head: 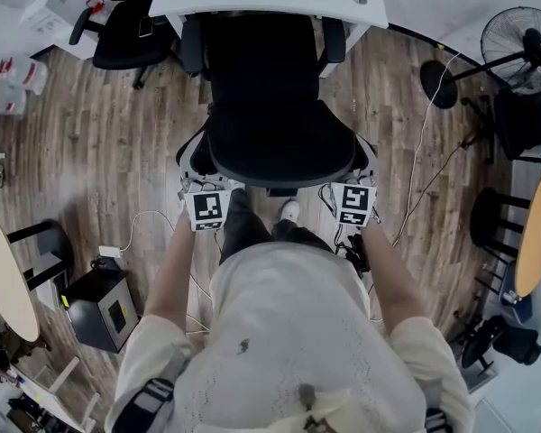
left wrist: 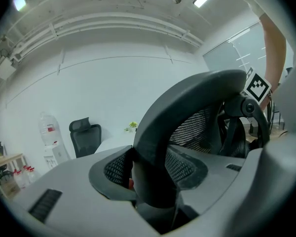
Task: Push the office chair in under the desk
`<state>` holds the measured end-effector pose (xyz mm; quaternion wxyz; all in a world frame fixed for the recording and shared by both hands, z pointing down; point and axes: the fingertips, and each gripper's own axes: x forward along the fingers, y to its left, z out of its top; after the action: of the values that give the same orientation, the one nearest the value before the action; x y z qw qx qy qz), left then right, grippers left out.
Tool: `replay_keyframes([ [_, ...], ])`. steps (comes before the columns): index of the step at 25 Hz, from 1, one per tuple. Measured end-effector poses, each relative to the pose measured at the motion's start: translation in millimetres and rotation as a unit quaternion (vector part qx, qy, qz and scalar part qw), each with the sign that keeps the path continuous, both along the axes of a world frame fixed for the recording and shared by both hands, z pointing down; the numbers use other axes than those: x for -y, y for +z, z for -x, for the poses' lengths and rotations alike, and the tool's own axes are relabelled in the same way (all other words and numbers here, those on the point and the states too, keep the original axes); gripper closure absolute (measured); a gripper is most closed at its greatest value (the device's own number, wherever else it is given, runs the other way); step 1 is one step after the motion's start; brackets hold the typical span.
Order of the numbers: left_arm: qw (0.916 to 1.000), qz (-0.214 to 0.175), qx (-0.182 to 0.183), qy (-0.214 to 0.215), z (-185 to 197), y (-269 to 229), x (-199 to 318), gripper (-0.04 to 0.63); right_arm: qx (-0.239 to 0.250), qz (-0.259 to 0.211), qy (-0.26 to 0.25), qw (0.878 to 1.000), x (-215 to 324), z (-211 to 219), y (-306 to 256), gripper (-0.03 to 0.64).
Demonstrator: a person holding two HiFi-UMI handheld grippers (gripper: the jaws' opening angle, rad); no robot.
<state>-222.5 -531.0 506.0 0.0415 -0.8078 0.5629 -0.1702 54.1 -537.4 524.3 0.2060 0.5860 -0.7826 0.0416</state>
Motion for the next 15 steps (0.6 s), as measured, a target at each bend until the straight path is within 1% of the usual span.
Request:
replay_keyframes([
  [15,0.9999,-0.002,0.001,0.016,15,0,36,0.377,-0.005,-0.003,0.019,1.0,27,15,-1,0.417],
])
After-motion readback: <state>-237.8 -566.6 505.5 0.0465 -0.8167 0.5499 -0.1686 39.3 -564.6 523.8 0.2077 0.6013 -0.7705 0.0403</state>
